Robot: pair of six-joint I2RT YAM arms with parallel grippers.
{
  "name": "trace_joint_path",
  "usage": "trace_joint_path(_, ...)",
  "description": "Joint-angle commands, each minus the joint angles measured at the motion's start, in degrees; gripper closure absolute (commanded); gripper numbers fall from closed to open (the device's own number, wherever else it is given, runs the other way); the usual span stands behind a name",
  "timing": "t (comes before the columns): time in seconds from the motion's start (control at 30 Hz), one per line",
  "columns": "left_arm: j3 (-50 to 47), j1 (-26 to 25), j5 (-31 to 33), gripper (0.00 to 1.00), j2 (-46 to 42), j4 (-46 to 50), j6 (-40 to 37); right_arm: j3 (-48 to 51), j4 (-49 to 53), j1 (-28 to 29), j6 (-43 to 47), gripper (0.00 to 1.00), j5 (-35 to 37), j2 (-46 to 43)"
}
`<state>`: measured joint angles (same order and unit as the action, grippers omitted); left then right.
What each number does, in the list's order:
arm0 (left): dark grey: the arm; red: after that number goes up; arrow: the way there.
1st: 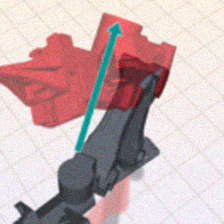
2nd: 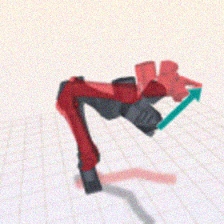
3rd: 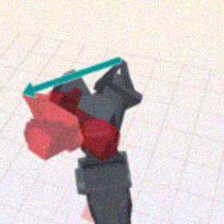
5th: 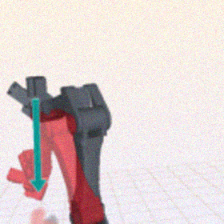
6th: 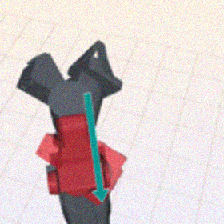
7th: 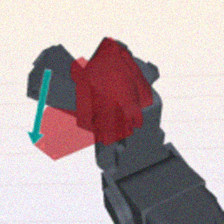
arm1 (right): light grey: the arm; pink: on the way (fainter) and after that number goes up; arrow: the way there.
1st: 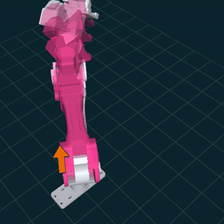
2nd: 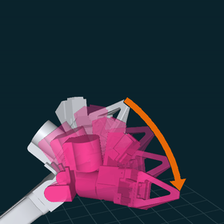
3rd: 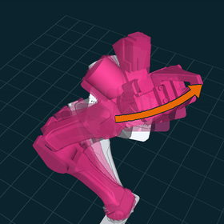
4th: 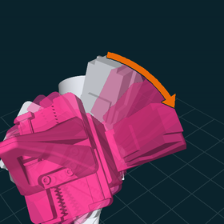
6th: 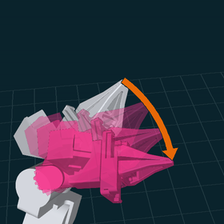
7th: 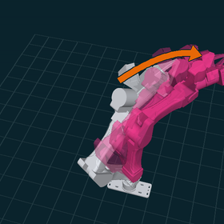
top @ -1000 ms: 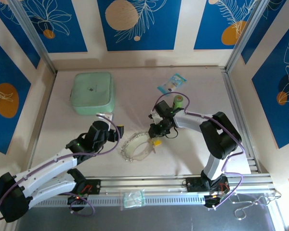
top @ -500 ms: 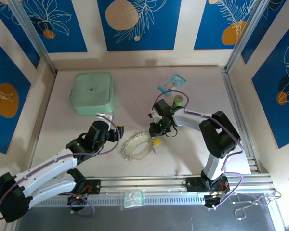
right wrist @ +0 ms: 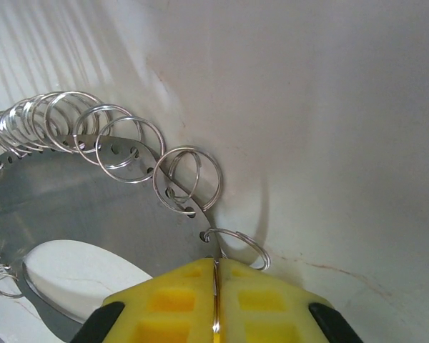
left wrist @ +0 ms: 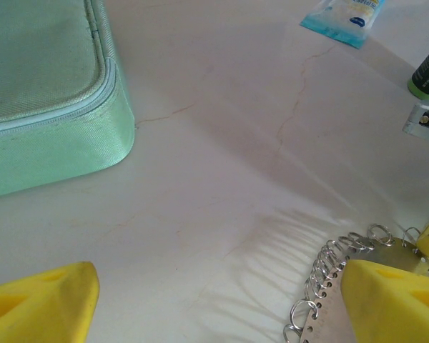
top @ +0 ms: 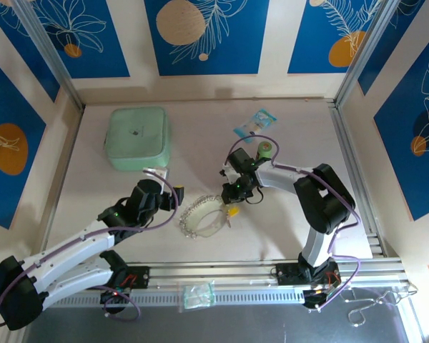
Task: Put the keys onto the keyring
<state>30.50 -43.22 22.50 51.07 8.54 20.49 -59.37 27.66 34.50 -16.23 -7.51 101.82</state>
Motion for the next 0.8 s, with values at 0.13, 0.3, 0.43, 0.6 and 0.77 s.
trace_joint_path(0.13,2.65,0.52,0.07,0.13,-1.30,-1.17,-3.29,-2.33,3.72,0.51,4.26,1.00,2.22,-4.15)
trace_joint_path(0.3,3.56,0.58,-6.05,0.15,-2.38,-4.10,-9.15,-2.19,3.52,3.28,8.14,1.00,7.78,-11.30)
trace_joint_path(0.43,4.88,0.51,-9.32,0.15,-2.55,-5.10,-14.68,-0.99,-0.01,4.95,11.92,1.00,9.62,-18.20)
trace_joint_path(0.6,6.88,0.51,-14.66,0.20,-2.75,-5.04,-22.07,-0.72,-4.48,5.58,18.52,1.00,6.24,-23.66)
trace_joint_path(0.77,7.12,0.51,-20.66,0.30,-3.77,-5.54,-28.99,-1.95,-6.29,5.05,23.32,1.00,-0.30,-26.93)
